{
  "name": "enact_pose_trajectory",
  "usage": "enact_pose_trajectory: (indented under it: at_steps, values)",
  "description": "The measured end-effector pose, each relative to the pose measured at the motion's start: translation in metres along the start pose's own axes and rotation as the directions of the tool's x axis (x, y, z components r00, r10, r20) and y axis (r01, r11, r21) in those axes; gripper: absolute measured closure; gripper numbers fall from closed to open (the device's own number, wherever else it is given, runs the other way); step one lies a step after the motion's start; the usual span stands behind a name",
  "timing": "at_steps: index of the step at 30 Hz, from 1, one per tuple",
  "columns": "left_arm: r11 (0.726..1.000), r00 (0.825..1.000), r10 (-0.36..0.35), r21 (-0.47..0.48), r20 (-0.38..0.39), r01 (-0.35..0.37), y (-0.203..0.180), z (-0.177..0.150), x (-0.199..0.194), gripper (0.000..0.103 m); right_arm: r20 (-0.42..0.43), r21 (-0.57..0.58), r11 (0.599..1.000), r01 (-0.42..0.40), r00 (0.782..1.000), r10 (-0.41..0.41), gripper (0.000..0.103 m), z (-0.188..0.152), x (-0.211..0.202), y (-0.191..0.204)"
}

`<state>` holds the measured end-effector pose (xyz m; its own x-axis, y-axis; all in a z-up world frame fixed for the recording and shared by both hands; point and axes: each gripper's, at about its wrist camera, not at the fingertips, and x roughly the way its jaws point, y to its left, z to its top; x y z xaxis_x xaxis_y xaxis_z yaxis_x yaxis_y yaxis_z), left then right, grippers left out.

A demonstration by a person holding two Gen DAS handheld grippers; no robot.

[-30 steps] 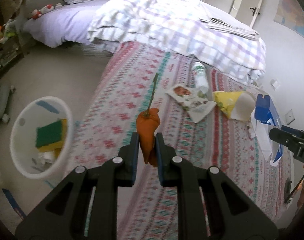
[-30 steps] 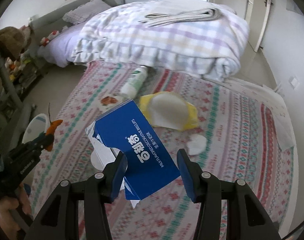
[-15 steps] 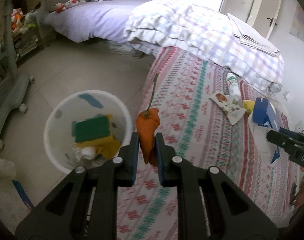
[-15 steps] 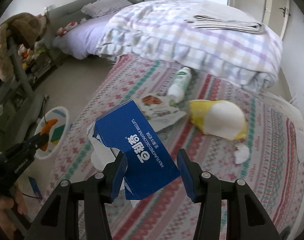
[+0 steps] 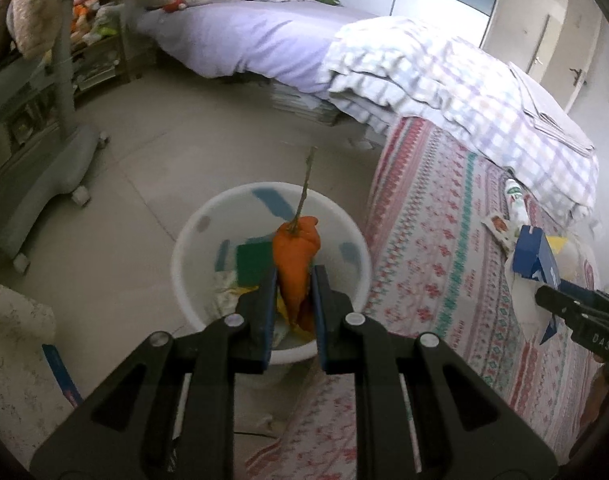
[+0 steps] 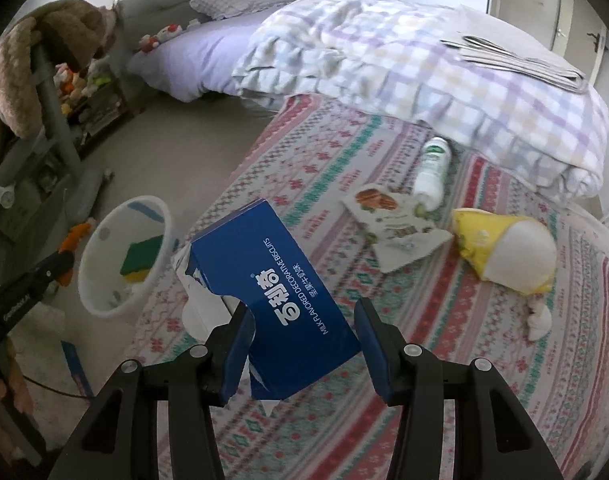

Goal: Collect trash
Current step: 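Carry the carrot toy and blue box to the wastebasket and release both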

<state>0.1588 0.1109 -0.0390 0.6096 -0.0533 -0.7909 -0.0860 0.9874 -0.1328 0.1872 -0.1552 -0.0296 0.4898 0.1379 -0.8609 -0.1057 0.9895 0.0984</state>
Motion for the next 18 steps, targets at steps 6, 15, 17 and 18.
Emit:
enact_pose_trajectory:
  at_steps: [6, 15, 17, 18]
  values:
    - [0.998, 0.999, 0.034, -0.045, -0.011, -0.034, 0.017, 0.002, -0.002, 0.049, 0.010, -0.014, 0.999, -0.032, 0.999, 0.032, 0.051, 0.004, 0.007, 0.026]
    - [0.986, 0.990, 0.131, -0.095, -0.044, -0.135, 0.052, 0.000, -0.014, 0.015, -0.025, 0.026, 0.994, -0.109, 0.994, 0.109, 0.051, 0.018, 0.036, 0.054]
    - [0.982, 0.987, 0.151, -0.104, -0.058, -0.156, 0.061, -0.002, -0.014, 0.013, -0.039, 0.039, 0.991, -0.126, 0.991, 0.128, 0.051, 0.020, 0.046, 0.061]
    - [0.981, 0.986, 0.158, -0.104, -0.059, -0.164, 0.063, -0.003, -0.015, 0.010, -0.049, 0.046, 0.990, -0.136, 0.989, 0.138, 0.051, 0.021, 0.052, 0.066]
